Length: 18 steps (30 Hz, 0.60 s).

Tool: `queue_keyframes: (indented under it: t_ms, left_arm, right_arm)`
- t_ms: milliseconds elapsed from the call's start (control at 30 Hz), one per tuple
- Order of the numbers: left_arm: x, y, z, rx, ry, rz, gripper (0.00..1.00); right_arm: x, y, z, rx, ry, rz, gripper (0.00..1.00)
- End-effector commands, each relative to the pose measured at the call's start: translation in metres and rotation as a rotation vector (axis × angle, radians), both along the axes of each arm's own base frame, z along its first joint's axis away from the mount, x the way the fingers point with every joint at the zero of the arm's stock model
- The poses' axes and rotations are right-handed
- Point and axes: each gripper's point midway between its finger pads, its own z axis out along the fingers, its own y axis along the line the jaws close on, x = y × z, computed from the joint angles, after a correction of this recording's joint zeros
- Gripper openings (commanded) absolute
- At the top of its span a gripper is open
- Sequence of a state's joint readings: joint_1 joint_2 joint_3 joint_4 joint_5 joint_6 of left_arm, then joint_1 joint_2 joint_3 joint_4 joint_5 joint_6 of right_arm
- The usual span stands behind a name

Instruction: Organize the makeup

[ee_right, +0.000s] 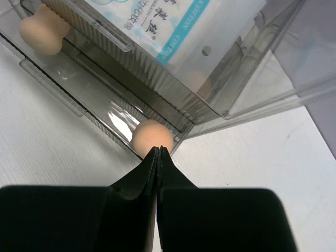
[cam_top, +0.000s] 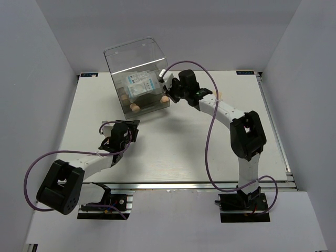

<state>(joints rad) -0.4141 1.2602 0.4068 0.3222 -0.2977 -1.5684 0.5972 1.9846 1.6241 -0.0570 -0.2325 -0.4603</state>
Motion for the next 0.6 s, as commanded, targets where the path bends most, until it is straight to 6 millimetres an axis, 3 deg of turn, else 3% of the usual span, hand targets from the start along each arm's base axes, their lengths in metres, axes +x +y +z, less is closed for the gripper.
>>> queue_keyframes:
  t_ms: [0,200,333,567]
  left_arm:
    - [0.0,0.002,0.011,-0.009,-0.03,0.003,0.63]
    - [-0.005,0.006,0.008,-0.013,-0.025,0.016,0.63]
    - [-0.005,0.006,0.008,-0.011,-0.025,0.017,0.63]
    - [-0.004,0.006,0.01,-0.009,-0.025,0.019,0.63]
  right_arm:
    - [0.002,0.009,0.0,-0.006,-0.004,0.031,0.0]
    - [0.009,0.015,-0.02,-0.036,0.033,0.042,0.0]
    - [0.012,0.02,-0.021,-0.033,0.034,0.049,0.0]
    - [0.009,0.048,-0.022,-0.031,0.041,0.1,0.0]
